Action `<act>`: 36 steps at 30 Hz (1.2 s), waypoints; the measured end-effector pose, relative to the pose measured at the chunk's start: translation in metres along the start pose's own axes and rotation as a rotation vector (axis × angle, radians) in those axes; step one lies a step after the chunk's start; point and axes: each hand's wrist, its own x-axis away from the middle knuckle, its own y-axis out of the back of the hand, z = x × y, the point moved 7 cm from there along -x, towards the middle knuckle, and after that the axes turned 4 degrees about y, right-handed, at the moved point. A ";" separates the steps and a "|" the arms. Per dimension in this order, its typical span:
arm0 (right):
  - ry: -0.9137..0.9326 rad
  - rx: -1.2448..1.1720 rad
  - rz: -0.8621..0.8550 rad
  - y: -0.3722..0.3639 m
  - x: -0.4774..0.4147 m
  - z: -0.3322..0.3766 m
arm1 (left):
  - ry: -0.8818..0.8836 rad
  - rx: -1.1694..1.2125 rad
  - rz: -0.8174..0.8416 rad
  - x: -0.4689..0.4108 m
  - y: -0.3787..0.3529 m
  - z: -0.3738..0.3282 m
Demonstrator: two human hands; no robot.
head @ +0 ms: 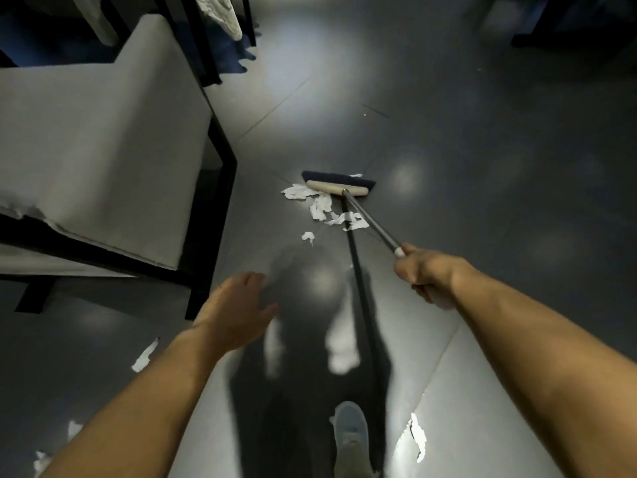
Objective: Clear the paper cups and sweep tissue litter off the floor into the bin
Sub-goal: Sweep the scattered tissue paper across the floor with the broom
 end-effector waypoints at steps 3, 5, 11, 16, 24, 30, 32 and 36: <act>-0.044 0.027 -0.047 -0.008 0.048 -0.042 | -0.039 -0.046 -0.031 0.039 -0.012 -0.002; -0.037 0.030 -0.076 -0.012 0.079 -0.064 | -0.067 -0.067 -0.044 0.065 -0.021 -0.003; 0.060 -0.119 -0.053 -0.001 0.146 -0.103 | -0.078 -0.055 0.000 0.116 -0.046 -0.011; 0.110 -0.124 -0.127 0.010 0.139 -0.104 | -0.093 0.004 -0.046 0.109 -0.037 -0.035; 0.161 -0.106 -0.156 0.028 0.052 -0.040 | -0.003 0.020 -0.099 0.060 -0.018 -0.029; 0.177 -0.022 -0.060 0.021 -0.005 -0.003 | 0.059 0.046 -0.079 0.041 -0.023 -0.009; 0.132 0.020 -0.002 0.003 -0.018 0.003 | 0.091 0.027 -0.044 0.040 -0.031 0.002; 0.052 0.068 0.045 -0.013 -0.015 -0.002 | 0.119 0.040 -0.010 0.047 -0.042 0.015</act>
